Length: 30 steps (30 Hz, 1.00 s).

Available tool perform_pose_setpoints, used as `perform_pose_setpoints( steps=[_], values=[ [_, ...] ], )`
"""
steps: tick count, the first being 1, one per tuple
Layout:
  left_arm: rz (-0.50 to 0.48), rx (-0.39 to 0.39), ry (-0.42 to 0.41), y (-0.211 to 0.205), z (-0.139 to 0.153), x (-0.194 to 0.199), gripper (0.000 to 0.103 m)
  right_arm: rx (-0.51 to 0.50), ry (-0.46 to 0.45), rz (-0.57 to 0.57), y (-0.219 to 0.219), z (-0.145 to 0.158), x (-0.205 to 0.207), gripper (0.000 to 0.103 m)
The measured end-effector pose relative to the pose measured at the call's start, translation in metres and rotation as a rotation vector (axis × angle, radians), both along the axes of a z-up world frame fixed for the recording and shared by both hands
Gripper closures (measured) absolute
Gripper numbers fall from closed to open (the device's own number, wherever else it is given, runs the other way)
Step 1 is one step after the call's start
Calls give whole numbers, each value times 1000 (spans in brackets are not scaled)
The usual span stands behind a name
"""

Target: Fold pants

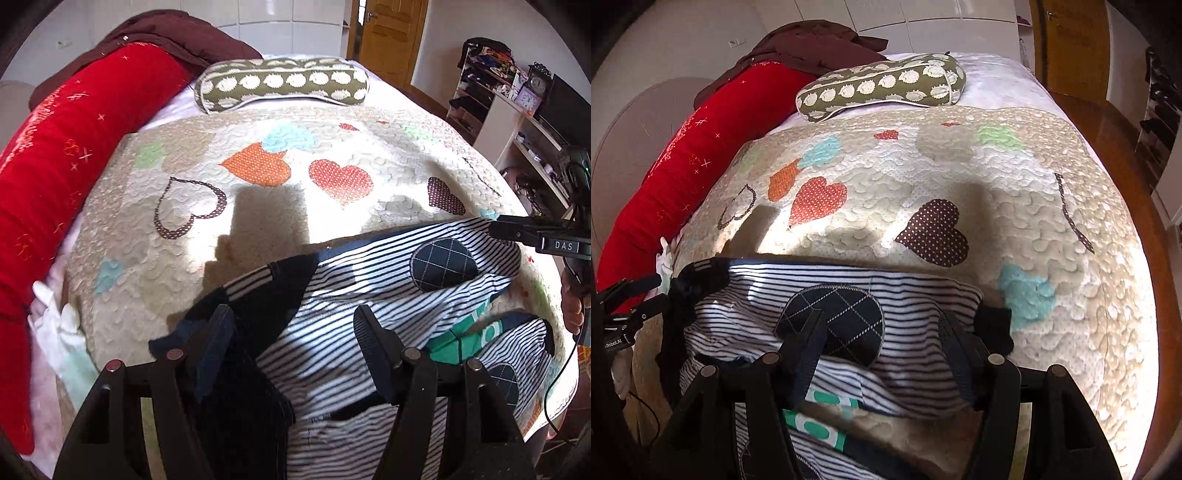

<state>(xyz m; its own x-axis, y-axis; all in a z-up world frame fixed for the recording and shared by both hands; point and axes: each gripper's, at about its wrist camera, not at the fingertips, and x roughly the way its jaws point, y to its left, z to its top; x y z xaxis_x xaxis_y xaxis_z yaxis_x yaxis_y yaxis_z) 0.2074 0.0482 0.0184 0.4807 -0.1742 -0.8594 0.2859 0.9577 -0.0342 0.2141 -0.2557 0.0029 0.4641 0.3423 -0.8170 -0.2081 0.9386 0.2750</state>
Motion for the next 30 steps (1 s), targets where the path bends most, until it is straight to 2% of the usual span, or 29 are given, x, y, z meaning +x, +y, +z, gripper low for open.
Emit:
perform_pose_setpoints(
  steps=[6,10,14,15,16,17,18,19,20,25,30],
  values=[
    [-66,62,96,-8,-47,50,37,10,109,88,26,-36,62,36],
    [-133,114,109,-18,-67,64,37,-13,135,141,34,-55,77,36],
    [-155,121,112,-25,-72,67,35,10,128,177,32,-58,75,33],
    [-157,126,111,-26,-72,67,36,19,126,179,31,-58,73,33],
    [-162,122,111,-28,-71,66,46,15,117,185,31,-58,69,34],
    [-166,119,106,-29,-69,62,69,-9,104,193,33,-58,65,46],
    [-171,127,96,-30,-66,59,81,-52,91,199,37,-58,61,60],
    [-177,130,93,-32,-63,55,94,-75,89,207,39,-58,58,87],
    [-174,139,81,-32,-59,52,94,-65,95,203,39,-57,56,96],
    [-146,125,14,-28,-26,23,94,-28,52,131,27,-36,37,98],
    [-132,63,-78,-18,19,-36,94,-18,-36,121,24,4,-13,98]
  ],
)
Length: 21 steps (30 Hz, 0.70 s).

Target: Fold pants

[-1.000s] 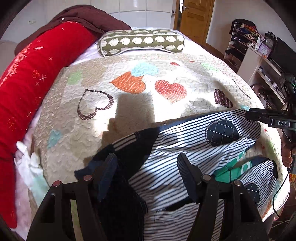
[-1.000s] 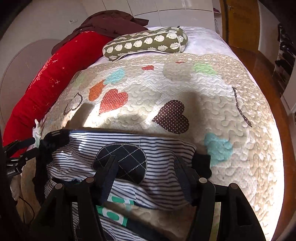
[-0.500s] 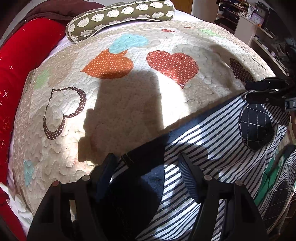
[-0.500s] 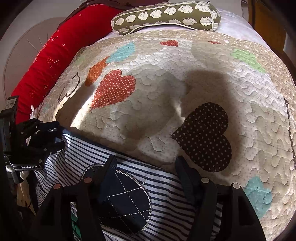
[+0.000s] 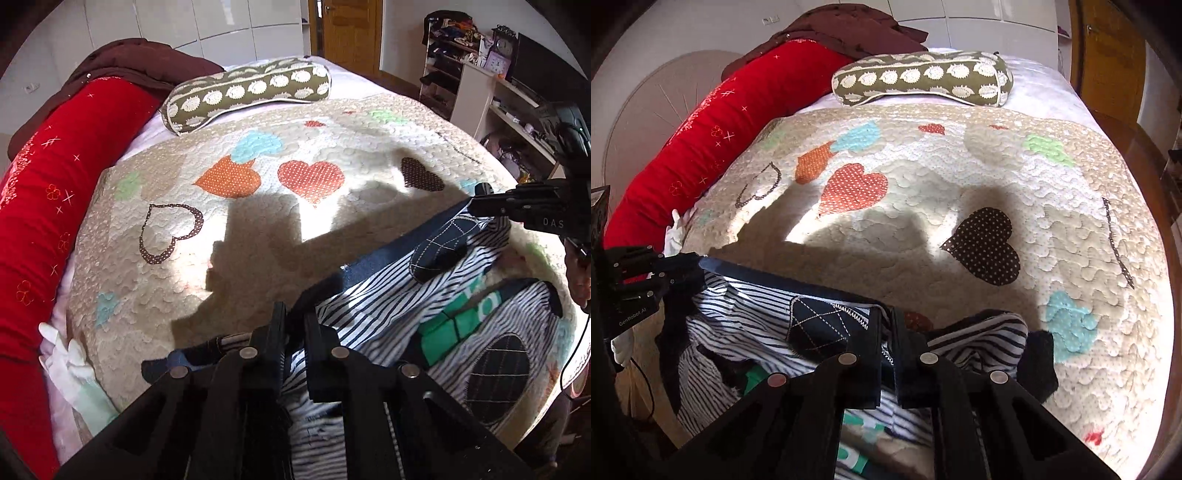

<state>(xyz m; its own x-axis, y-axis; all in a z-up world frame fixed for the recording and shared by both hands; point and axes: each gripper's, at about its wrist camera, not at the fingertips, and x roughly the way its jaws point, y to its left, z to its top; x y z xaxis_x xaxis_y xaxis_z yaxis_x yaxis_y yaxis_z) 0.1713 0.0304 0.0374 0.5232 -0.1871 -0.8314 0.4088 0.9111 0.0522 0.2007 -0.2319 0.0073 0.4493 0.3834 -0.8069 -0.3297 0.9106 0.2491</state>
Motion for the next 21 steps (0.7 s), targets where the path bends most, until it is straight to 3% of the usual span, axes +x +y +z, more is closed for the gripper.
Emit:
perform_pose_setpoints(
  steps=[5,9,13,16,19,21],
  values=[
    [4,-65,-83,12,29,-77,94,18,-62,23,3,27,-66,98],
    [32,-110,-105,19,19,-140,94,58,-58,34,7,20,-125,98],
    [100,-154,-8,30,-29,-174,89,123,15,6,3,-18,-175,96],
    [177,-130,84,46,-61,-185,89,148,64,-75,-11,-46,-204,94],
    [220,-215,101,70,-60,-201,88,185,76,-162,-37,-51,-228,93],
    [255,-264,74,86,-51,-210,83,184,32,-249,-59,-42,-238,77]
  ],
)
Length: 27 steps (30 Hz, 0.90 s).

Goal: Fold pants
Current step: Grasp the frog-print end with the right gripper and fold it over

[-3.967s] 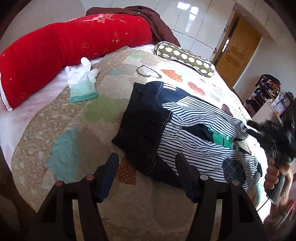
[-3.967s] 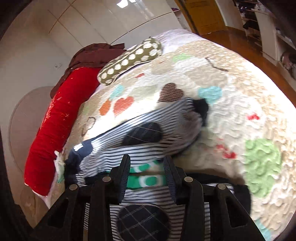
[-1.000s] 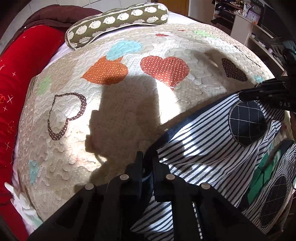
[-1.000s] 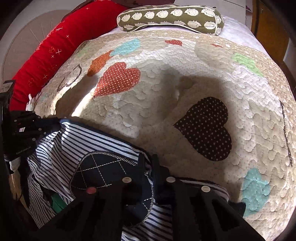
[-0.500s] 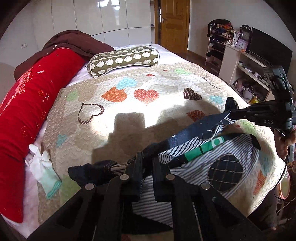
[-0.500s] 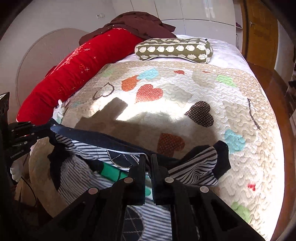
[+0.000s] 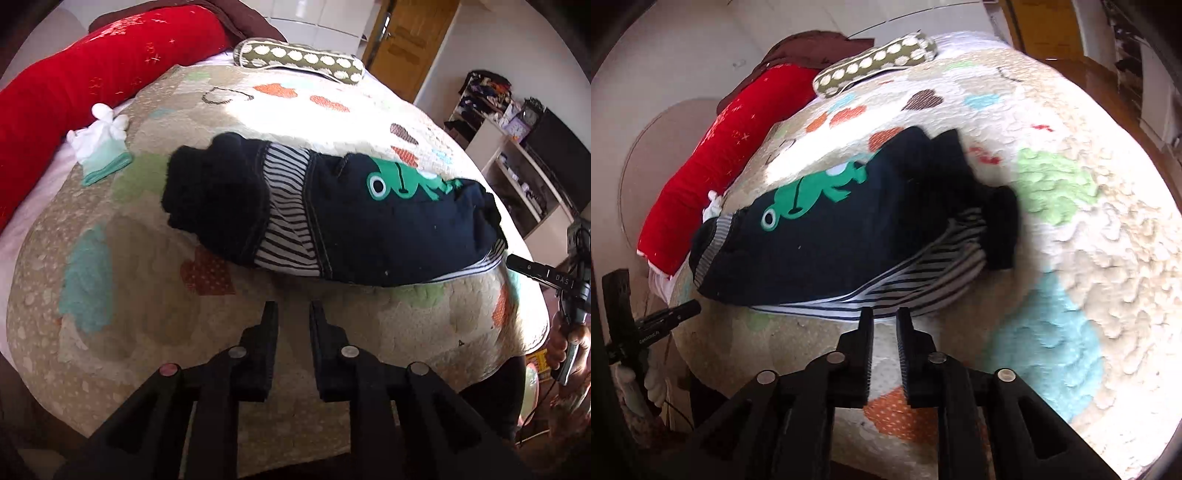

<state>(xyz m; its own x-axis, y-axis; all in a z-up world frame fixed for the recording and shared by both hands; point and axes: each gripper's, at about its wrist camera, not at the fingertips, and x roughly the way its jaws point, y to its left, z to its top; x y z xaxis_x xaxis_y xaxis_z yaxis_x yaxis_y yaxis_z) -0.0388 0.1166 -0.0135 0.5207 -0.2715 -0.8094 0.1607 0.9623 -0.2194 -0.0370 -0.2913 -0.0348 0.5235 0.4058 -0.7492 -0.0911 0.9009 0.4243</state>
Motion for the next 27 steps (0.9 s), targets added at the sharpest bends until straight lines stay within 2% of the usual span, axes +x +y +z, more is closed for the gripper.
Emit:
perform_pose_setpoints(
  steps=[1,2,7,13,14,15,16,18,24,25,27],
  values=[
    [27,-19,-17,7,6,-3,77,-5,-24,-52,-11,6,-4,58],
    [51,-37,-32,13,11,-5,73,-4,-53,-100,-22,12,-4,48],
    [102,-111,-71,24,28,-5,68,18,-111,-228,-44,25,16,47],
    [102,-139,-52,14,25,-1,68,4,-99,-220,-28,11,71,47],
    [101,-138,-51,12,25,-1,68,12,-91,-201,-25,8,77,55],
    [101,-137,-49,11,24,-1,68,25,-74,-169,-20,4,83,67],
    [101,-134,-48,10,24,0,68,33,-44,-142,-16,0,88,96],
    [103,-132,-49,11,24,0,68,53,-26,-140,-17,-2,85,96],
    [114,-131,-41,14,20,2,67,230,-23,-220,-55,5,37,96],
    [114,-132,-36,14,18,2,67,233,-15,-239,-61,2,33,96],
    [118,-131,-24,13,15,4,67,169,6,-277,-68,-6,30,95]
  ],
)
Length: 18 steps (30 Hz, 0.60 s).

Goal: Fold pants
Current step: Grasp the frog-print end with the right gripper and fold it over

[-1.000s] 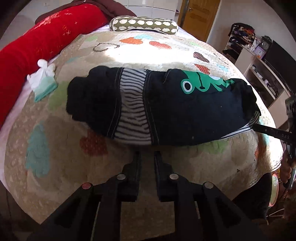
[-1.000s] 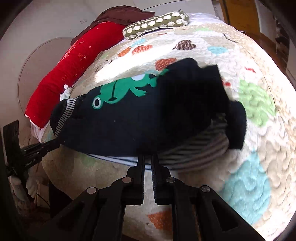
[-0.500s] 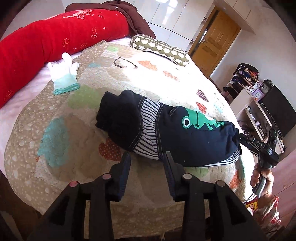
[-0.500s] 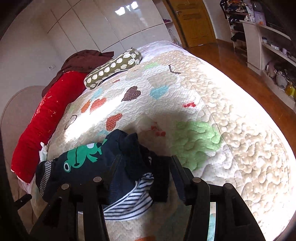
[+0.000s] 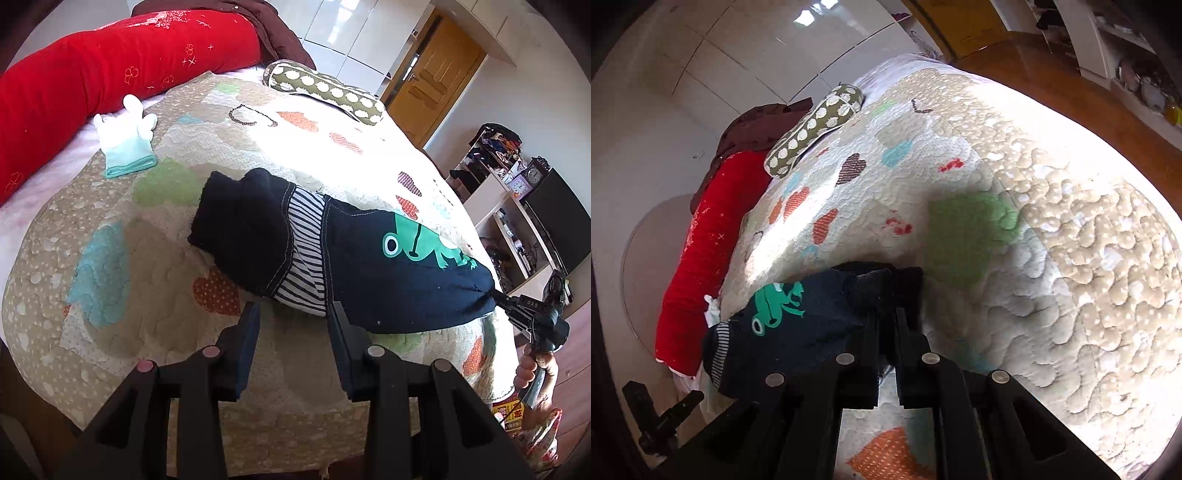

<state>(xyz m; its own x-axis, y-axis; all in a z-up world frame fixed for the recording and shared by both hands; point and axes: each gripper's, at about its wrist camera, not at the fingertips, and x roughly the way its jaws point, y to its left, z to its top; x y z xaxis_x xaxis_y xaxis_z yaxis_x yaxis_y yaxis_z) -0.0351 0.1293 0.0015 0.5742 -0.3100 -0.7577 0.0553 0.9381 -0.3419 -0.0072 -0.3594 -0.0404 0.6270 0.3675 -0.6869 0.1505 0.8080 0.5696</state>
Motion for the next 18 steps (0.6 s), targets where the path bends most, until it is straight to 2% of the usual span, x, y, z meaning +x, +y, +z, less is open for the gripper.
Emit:
perform_pose_setpoints(
  steps=[2,3,4,5,6,8,13,15,18],
  values=[
    [2,0,4,-1,0,0,66,-60,25,-49,-7,-4,-3,92],
    [0,1,2,-2,0,-1,66,-54,21,-54,-9,-3,-5,91],
    [0,4,0,-2,1,-1,65,-19,4,-47,-12,-3,-7,72],
    [0,7,-1,-2,1,0,64,25,-20,-45,-14,-2,-9,40],
    [1,8,-1,-2,2,0,64,61,-46,-54,-15,-1,-12,30],
    [3,4,-2,-2,2,1,64,103,-64,-56,-15,-4,-12,28],
    [3,6,-8,-5,4,-2,64,186,-30,-32,-5,-22,5,28],
    [5,14,-16,-4,6,-3,64,239,-89,-81,-9,-19,-4,28],
    [8,11,-20,-2,6,-3,62,241,-147,-145,-14,-10,-23,28]
  ],
)
